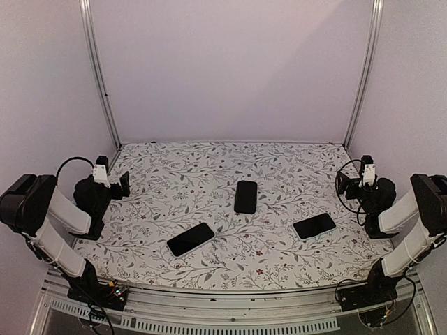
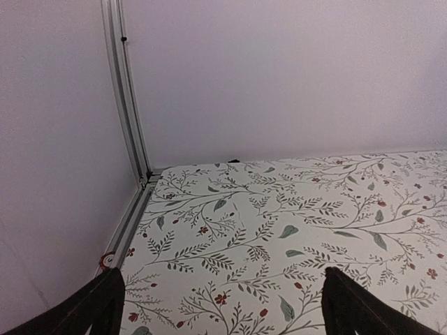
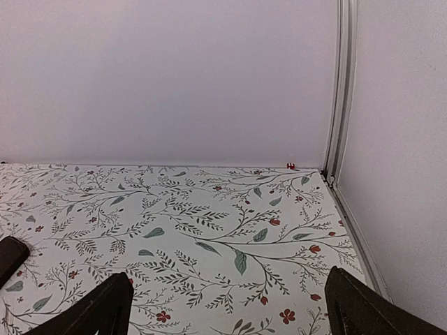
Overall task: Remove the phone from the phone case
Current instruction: Move the phone with the phone case to the center of the board.
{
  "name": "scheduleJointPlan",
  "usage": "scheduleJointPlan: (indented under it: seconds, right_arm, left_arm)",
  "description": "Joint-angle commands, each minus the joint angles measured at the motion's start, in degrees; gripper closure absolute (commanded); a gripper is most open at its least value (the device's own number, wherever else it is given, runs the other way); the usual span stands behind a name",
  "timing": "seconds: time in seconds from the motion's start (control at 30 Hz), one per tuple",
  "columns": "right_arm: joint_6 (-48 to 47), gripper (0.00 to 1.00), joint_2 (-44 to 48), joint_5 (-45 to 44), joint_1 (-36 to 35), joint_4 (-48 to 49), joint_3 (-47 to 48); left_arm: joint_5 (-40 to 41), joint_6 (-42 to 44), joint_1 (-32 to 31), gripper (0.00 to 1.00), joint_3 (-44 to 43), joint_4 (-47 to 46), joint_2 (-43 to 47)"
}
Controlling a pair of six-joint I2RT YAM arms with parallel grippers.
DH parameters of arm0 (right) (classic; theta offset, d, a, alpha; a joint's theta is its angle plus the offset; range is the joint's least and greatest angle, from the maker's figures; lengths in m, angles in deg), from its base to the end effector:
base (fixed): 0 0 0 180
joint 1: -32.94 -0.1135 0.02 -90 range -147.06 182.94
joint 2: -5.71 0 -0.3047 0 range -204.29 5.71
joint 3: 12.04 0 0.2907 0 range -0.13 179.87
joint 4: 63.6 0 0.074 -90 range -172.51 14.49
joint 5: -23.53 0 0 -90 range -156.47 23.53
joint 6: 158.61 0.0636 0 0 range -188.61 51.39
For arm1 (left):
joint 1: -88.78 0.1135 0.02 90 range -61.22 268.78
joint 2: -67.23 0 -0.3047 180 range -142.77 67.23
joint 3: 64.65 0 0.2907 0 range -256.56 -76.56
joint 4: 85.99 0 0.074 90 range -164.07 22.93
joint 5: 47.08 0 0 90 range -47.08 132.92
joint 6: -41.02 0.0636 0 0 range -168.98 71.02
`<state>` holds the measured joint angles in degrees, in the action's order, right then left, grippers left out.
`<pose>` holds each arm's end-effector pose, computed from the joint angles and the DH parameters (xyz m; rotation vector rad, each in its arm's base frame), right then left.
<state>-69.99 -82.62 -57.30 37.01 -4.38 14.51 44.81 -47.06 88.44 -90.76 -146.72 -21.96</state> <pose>0.2852 -0.0101 0.1558 -0.0857 1.6129 0.0558 0.2848 0.0004 0.1533 0.0063 1.6120 0.0479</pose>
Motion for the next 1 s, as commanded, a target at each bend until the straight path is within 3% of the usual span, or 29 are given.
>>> scheduleJointPlan:
  seconds: [0.0,0.77,0.97]
  right_arm:
    - [-0.44,0.01,-0.49,0.37,-0.3,0.72,0.89]
    - [-0.37,0.01,-0.52,0.32,-0.3,0.59,0.92]
    - [-0.4,0.01,-0.52,0.31,-0.32,0.65,0.95]
  left_arm:
    - [-0.63,0.39,0.34,0.01,-0.57,-0.92,-0.55]
    - [-0.53,0.33,0.34,0.01,-0.56,-1.01,-0.46]
    - [6.47,-1.24,-0.38,0.01,-0.61,-0.28,0.49]
